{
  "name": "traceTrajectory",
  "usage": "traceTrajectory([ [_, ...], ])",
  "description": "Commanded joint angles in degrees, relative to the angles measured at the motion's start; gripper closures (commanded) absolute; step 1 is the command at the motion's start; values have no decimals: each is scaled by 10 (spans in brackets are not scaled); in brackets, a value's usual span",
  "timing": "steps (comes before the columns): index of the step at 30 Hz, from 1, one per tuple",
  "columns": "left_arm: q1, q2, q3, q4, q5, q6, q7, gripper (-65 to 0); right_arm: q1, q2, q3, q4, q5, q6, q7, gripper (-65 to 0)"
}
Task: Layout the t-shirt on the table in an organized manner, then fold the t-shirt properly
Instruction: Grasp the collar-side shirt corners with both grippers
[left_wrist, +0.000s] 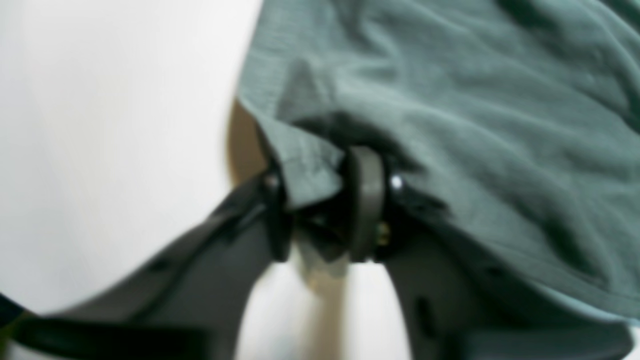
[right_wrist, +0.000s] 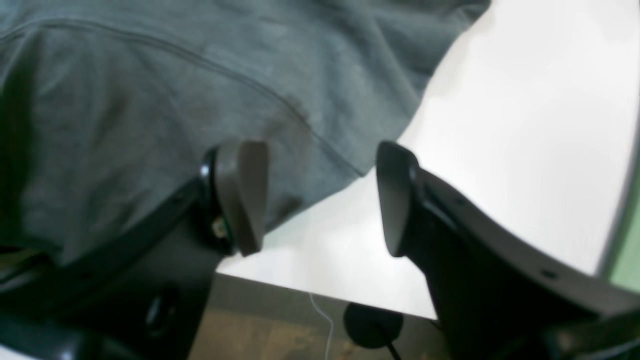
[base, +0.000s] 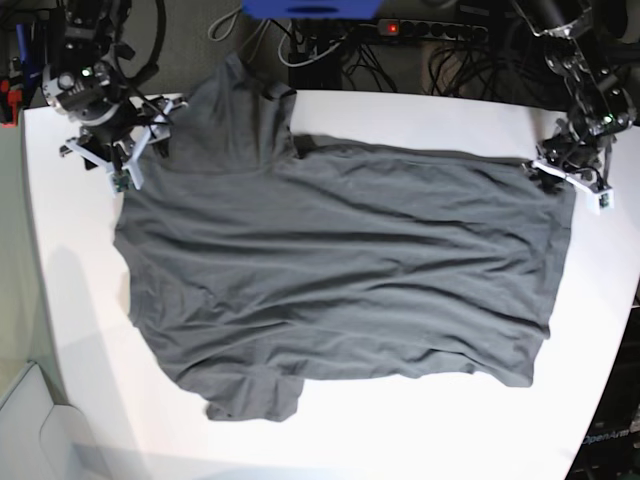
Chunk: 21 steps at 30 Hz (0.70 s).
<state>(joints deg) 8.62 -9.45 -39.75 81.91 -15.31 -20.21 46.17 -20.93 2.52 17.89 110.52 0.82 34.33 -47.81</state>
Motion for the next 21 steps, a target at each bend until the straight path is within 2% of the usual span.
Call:
traceTrajectory([
  [1, 4, -3, 0, 2, 8, -1, 18, -69, 8, 3, 2, 2, 2, 1, 9, -355],
  [2, 4, -3, -1, 2, 8, -1, 18, -16, 14, 3, 2, -6, 1, 1, 9, -355],
  [3, 6, -3, -1, 3, 8, -1, 17, 0, 16, 3, 2, -16, 1, 1, 9, -355],
  [13, 7, -13, -1, 9, 8, -1, 16, -2, 18, 19, 11, -39, 1, 1, 15, -355],
  [21, 8, -18, -2, 9, 8, -1, 16, -2, 33, 20, 18, -95, 3, 1, 15, -355],
])
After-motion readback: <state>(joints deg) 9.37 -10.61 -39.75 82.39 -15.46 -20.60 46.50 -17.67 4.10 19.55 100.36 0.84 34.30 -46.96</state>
